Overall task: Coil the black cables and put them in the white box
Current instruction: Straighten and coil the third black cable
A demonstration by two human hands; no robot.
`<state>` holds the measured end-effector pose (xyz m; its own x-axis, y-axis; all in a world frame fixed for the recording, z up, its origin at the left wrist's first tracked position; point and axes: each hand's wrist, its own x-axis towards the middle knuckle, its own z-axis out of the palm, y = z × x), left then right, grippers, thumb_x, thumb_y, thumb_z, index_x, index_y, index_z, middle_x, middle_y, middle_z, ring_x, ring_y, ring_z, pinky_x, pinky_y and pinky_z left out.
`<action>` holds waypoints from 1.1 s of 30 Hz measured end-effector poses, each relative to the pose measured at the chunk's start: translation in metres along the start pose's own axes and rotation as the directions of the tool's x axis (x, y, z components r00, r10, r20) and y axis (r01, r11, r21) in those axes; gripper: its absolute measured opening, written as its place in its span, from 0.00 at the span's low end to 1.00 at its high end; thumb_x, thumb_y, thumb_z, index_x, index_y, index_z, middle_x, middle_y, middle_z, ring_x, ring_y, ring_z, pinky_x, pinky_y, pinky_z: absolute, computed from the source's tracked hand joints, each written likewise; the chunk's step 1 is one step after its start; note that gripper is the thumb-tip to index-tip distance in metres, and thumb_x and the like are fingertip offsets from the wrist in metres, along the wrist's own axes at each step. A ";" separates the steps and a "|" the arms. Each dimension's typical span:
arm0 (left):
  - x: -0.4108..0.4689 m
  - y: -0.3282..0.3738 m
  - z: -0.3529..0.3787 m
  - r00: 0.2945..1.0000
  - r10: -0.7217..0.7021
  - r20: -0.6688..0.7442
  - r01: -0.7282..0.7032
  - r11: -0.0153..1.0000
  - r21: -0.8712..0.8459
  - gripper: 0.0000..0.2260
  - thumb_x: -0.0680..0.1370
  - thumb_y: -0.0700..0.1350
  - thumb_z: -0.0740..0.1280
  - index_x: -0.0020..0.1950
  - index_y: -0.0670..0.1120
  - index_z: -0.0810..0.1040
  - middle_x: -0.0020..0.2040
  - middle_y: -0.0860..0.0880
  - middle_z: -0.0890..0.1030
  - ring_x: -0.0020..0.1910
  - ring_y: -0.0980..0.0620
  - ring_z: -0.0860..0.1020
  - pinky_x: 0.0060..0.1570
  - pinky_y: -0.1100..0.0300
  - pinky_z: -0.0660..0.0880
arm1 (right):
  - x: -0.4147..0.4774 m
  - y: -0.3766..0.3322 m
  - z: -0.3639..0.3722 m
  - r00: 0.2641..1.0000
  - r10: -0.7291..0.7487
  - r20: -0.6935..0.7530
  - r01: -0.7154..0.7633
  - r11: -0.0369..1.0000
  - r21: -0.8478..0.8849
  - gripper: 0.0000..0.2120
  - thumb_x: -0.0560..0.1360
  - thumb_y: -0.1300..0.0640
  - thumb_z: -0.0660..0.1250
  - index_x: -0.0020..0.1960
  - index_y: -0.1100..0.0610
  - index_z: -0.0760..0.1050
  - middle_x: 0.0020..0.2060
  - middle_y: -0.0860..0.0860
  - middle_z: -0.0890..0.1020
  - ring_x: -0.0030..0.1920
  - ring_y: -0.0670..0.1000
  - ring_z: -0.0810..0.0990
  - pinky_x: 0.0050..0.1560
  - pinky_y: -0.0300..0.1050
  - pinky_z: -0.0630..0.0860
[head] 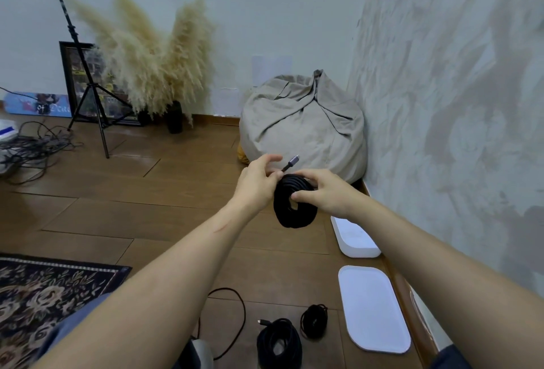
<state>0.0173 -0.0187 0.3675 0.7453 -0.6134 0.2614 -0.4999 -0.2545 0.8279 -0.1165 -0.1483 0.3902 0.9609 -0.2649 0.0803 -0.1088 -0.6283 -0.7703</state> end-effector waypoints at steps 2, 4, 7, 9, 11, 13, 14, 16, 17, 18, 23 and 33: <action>0.001 -0.002 0.000 0.999 0.013 -0.042 -0.010 0.996 0.086 0.11 0.81 0.43 0.66 0.60 0.53 0.84 0.52 0.53 0.86 0.57 0.52 0.81 0.59 0.53 0.77 | 0.000 -0.005 0.001 0.999 -0.019 0.034 0.019 1.000 0.000 0.24 0.69 0.53 0.71 0.66 0.51 0.78 0.55 0.48 0.85 0.59 0.48 0.82 0.67 0.56 0.74; 0.002 -0.004 -0.005 1.000 0.017 0.009 -0.018 0.995 0.094 0.11 0.81 0.44 0.65 0.55 0.55 0.86 0.50 0.54 0.86 0.54 0.52 0.82 0.56 0.53 0.78 | 0.000 -0.008 0.002 0.997 -0.045 0.066 0.047 0.998 -0.033 0.22 0.70 0.52 0.71 0.64 0.49 0.79 0.52 0.46 0.85 0.57 0.48 0.83 0.66 0.57 0.75; 0.004 -0.006 -0.016 0.980 0.043 0.194 -0.054 0.997 0.049 0.11 0.82 0.41 0.63 0.54 0.49 0.86 0.47 0.51 0.86 0.48 0.52 0.82 0.52 0.53 0.78 | 0.000 -0.011 -0.002 0.994 -0.086 0.069 0.092 0.992 -0.082 0.18 0.72 0.53 0.70 0.62 0.48 0.80 0.48 0.46 0.85 0.54 0.49 0.82 0.64 0.57 0.75; 0.003 -0.005 -0.020 0.954 0.025 0.298 -0.020 1.000 -0.020 0.11 0.83 0.38 0.62 0.55 0.44 0.84 0.47 0.45 0.85 0.47 0.49 0.82 0.52 0.52 0.78 | 0.000 -0.010 -0.005 0.992 -0.115 0.049 0.118 0.990 -0.074 0.15 0.76 0.57 0.70 0.63 0.50 0.80 0.53 0.47 0.82 0.59 0.48 0.79 0.65 0.50 0.74; 0.001 -0.006 -0.019 0.933 -0.017 0.359 0.066 0.990 -0.124 0.10 0.83 0.37 0.62 0.56 0.40 0.83 0.50 0.41 0.85 0.50 0.45 0.83 0.56 0.51 0.80 | -0.001 -0.011 -0.007 0.992 -0.124 0.000 0.124 0.988 -0.096 0.14 0.79 0.59 0.68 0.64 0.51 0.80 0.55 0.46 0.77 0.62 0.46 0.75 0.65 0.39 0.69; -0.001 -0.009 -0.015 0.922 -0.059 0.383 0.146 0.969 -0.201 0.09 0.83 0.38 0.63 0.57 0.38 0.82 0.49 0.42 0.85 0.49 0.46 0.84 0.56 0.51 0.82 | -0.001 -0.011 -0.007 0.992 -0.123 -0.012 0.122 0.990 -0.077 0.13 0.80 0.61 0.67 0.64 0.55 0.80 0.56 0.46 0.81 0.61 0.45 0.77 0.63 0.36 0.70; -0.003 -0.010 -0.013 0.916 -0.080 0.394 0.177 0.960 -0.217 0.09 0.83 0.39 0.63 0.58 0.38 0.82 0.48 0.43 0.84 0.48 0.47 0.84 0.55 0.52 0.82 | -0.001 -0.010 -0.005 0.994 -0.109 -0.016 0.108 0.993 -0.056 0.13 0.80 0.61 0.67 0.63 0.56 0.80 0.56 0.48 0.83 0.60 0.46 0.79 0.64 0.38 0.71; -0.006 -0.010 -0.011 0.900 -0.127 0.417 0.244 0.939 -0.242 0.10 0.83 0.39 0.62 0.59 0.38 0.81 0.47 0.43 0.84 0.48 0.46 0.84 0.52 0.53 0.82 | 0.000 -0.004 -0.002 0.996 -0.082 -0.042 0.080 0.996 -0.033 0.12 0.80 0.60 0.67 0.62 0.55 0.81 0.54 0.49 0.85 0.58 0.47 0.81 0.66 0.47 0.74; -0.007 -0.010 -0.011 0.894 -0.152 0.420 0.280 0.924 -0.261 0.10 0.83 0.39 0.62 0.58 0.38 0.81 0.46 0.44 0.84 0.49 0.44 0.85 0.51 0.53 0.82 | 0.001 -0.001 -0.001 0.996 -0.075 -0.057 0.074 0.997 -0.025 0.12 0.80 0.59 0.67 0.62 0.53 0.81 0.54 0.48 0.85 0.58 0.48 0.81 0.66 0.51 0.74; -0.009 -0.008 -0.011 0.891 -0.179 0.418 0.314 0.906 -0.282 0.10 0.83 0.39 0.61 0.56 0.39 0.82 0.46 0.44 0.84 0.50 0.44 0.85 0.50 0.54 0.82 | 0.003 0.002 0.000 0.995 -0.069 -0.076 0.068 0.998 -0.015 0.11 0.80 0.58 0.66 0.62 0.52 0.80 0.53 0.47 0.85 0.58 0.48 0.81 0.66 0.54 0.75; -0.014 -0.008 -0.007 0.844 -0.230 0.485 0.467 0.760 -0.452 0.19 0.82 0.60 0.62 0.64 0.50 0.81 0.53 0.52 0.85 0.53 0.52 0.83 0.50 0.55 0.79 | 0.013 0.015 0.009 0.983 -0.006 -0.181 0.017 0.998 0.060 0.13 0.76 0.52 0.67 0.60 0.47 0.81 0.52 0.45 0.85 0.57 0.48 0.82 0.64 0.56 0.76; -0.023 -0.085 0.059 0.911 -0.331 0.245 0.412 0.737 -0.536 0.11 0.79 0.46 0.73 0.55 0.39 0.82 0.46 0.46 0.82 0.43 0.51 0.82 0.42 0.59 0.81 | 0.029 0.089 0.063 0.983 0.161 -0.084 -0.160 0.987 0.019 0.17 0.77 0.46 0.65 0.65 0.44 0.72 0.59 0.45 0.80 0.60 0.51 0.79 0.61 0.54 0.77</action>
<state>0.0168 -0.0270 0.2619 0.7362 -0.6582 -0.1574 0.1749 -0.0397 0.9838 -0.0824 -0.1656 0.2843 0.9061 -0.4229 0.0078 -0.2563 -0.5636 -0.7853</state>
